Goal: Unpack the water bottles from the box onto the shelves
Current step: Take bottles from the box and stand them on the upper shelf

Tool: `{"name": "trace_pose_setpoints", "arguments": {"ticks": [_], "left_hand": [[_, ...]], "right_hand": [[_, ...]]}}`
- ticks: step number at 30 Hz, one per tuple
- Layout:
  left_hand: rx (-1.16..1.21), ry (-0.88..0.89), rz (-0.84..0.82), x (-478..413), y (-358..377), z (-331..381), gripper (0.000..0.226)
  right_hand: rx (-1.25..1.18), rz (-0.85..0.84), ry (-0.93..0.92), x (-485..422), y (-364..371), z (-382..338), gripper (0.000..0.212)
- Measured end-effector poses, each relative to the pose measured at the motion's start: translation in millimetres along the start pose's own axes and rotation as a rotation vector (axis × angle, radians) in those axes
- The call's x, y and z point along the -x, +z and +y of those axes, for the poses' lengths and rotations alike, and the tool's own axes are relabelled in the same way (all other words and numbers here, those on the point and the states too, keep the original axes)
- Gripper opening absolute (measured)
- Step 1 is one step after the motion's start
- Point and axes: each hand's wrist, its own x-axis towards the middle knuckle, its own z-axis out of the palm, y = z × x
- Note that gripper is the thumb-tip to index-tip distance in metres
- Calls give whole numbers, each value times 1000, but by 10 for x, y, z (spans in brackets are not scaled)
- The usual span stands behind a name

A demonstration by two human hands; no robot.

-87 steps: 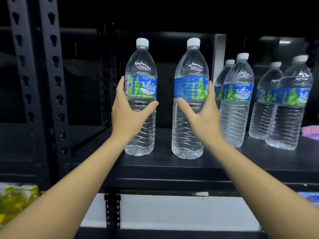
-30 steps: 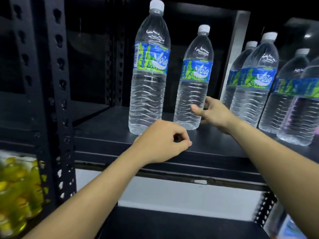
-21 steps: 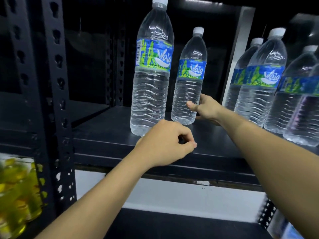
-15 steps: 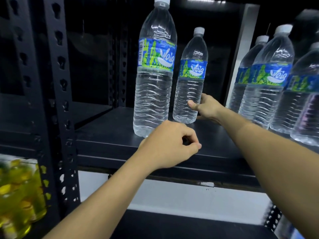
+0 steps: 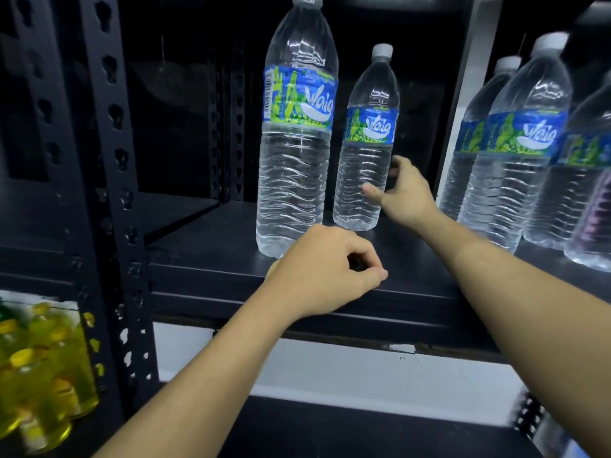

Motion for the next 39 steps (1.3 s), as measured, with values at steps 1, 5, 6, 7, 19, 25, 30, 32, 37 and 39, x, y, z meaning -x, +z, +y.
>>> {"name": "trace_pose_setpoints", "arguments": {"ticks": [1,5,6,7,19,25,30,32,37,39], "left_hand": [[-7,12,8,4,4,3,8],[-41,250,317,126,50,31,12],[-61,311,484,165,46,23,15],[-89,341,645,199,17,3,19],[173,-161,709,78,-559,-231,48],[226,-222,615,122,-597,-253,58],[272,-220,551,116,-608,-295,53],[316,-209,507,106,-610,-315,52],[389,-196,395,81,-630,-387,67],[429,-194,372,81,-639,-387,70]], "right_hand": [[3,33,-11,27,-22,-38,83],[-36,134,-55,243,-78,-215,63],[-84,131,-44,331,-82,-273,58],[-168,111,-20,423,-80,-335,52],[-765,-237,140,1114,120,-748,44],[-693,-361,35,1137,135,-758,63],[-734,-406,42,1109,87,-745,68],[-717,-410,29,1112,86,-743,70],[-731,-364,1,1107,107,-716,46],[-731,-344,12,1103,120,-704,55]]}}
